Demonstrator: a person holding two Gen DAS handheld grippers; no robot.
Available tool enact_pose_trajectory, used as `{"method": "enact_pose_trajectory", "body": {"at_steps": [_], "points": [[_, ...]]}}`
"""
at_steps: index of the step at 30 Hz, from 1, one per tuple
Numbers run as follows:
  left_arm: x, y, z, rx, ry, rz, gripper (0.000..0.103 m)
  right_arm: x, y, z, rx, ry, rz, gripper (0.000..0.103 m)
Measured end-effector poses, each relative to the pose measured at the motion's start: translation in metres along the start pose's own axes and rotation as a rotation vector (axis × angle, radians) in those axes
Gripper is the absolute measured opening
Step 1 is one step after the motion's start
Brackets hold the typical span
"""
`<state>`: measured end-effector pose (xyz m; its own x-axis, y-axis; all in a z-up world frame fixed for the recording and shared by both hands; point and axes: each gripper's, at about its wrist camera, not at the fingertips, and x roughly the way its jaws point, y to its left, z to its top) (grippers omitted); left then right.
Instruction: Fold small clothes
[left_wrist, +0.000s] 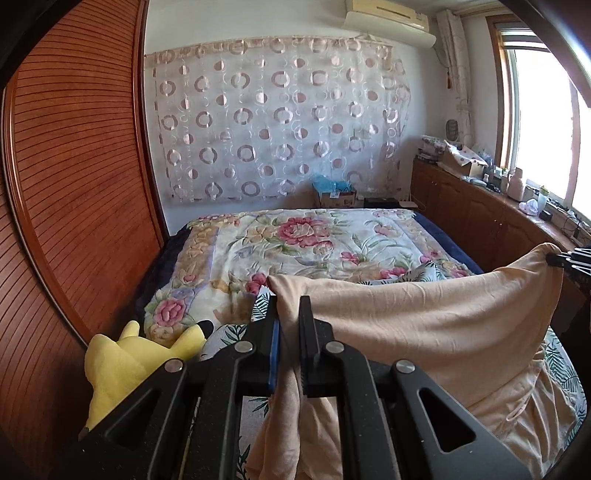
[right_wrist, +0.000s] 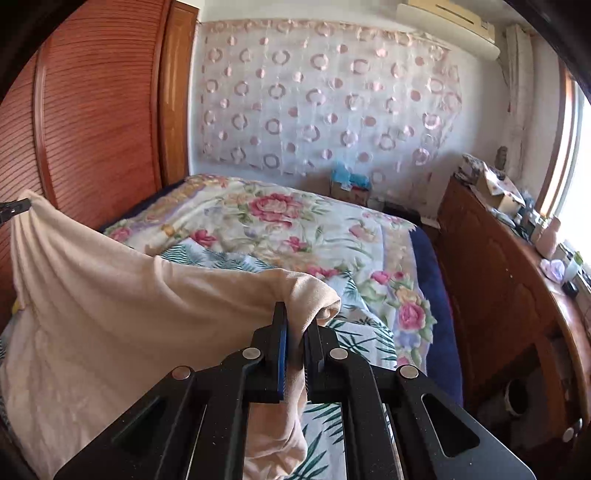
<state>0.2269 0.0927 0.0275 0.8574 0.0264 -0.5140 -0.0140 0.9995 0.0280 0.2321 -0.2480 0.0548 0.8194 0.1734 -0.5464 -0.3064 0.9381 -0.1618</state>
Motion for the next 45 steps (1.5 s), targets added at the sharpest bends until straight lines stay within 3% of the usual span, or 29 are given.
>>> {"method": "enact_pose_trajectory", "body": {"at_steps": [9,15,17,18,20,22,25,30,35,41,45], "points": [[0.018,-0.019,0.024,0.037,-0.009,-0.011,0.009,-0.011,0.013,0.008,0.118,0.007,-0.098,0.007],[0.031,-0.022,0.022,0.021,0.064,-0.026,0.017,-0.022,0.029,-0.014,0.133,0.033,-0.044,0.007],[0.023,-0.024,0.014,0.044,0.057,-0.037,0.041,-0.022,0.029,-0.024,0.135,0.059,-0.027,0.018],[0.022,-0.024,0.012,0.059,0.062,-0.043,0.048,-0.022,0.026,-0.032,0.132,0.070,-0.030,0.026],[0.020,-0.029,-0.001,0.100,0.115,-0.050,0.066,-0.026,0.026,-0.036,0.106,0.079,-0.018,0.028],[0.017,-0.031,-0.013,0.113,0.138,-0.068,0.071,-0.028,0.020,-0.041,0.096,0.094,-0.005,0.044],[0.009,-0.036,-0.038,0.131,0.166,-0.105,0.078,-0.025,0.008,-0.045,0.087,0.107,0.030,0.045],[0.007,-0.042,-0.083,0.115,0.252,-0.188,0.080,-0.037,0.000,-0.076,0.120,0.132,0.103,0.047],[0.010,-0.047,-0.120,0.113,0.327,-0.220,0.080,-0.048,-0.005,-0.103,0.154,0.192,0.167,0.047],[0.022,-0.046,-0.142,0.101,0.381,-0.214,0.080,-0.063,-0.014,-0.110,0.194,0.230,0.246,0.047],[0.029,-0.044,-0.150,0.101,0.384,-0.198,0.081,-0.062,-0.024,-0.111,0.212,0.248,0.239,0.047]]}}
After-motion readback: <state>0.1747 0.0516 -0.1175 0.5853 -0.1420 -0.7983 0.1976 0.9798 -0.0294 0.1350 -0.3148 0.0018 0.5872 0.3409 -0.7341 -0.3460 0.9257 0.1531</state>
